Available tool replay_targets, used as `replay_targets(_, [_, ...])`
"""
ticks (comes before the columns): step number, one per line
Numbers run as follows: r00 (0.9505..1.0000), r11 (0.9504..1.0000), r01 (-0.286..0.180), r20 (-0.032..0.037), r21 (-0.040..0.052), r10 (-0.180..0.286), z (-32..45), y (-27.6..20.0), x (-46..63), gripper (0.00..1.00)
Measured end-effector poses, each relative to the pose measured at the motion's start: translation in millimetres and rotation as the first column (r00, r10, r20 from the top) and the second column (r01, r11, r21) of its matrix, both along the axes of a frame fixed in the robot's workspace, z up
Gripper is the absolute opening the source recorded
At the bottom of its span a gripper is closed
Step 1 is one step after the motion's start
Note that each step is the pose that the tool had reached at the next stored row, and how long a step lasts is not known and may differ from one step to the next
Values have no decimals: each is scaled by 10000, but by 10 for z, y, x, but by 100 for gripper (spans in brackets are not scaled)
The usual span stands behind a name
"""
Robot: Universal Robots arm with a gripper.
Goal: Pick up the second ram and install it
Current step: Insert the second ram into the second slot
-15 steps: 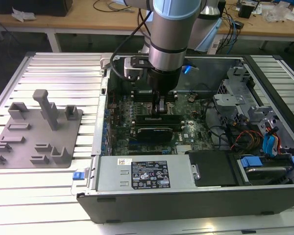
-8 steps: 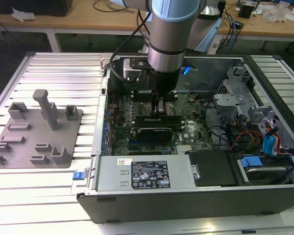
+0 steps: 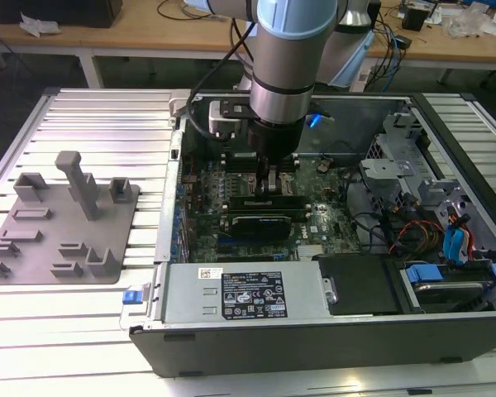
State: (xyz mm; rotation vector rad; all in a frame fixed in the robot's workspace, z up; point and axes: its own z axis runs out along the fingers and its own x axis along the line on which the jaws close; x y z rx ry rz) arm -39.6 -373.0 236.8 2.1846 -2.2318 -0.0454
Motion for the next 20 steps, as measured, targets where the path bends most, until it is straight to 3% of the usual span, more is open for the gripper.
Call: replay_targets(20, [10000,10000,-27,0,6,27,-15,0,-5,9])
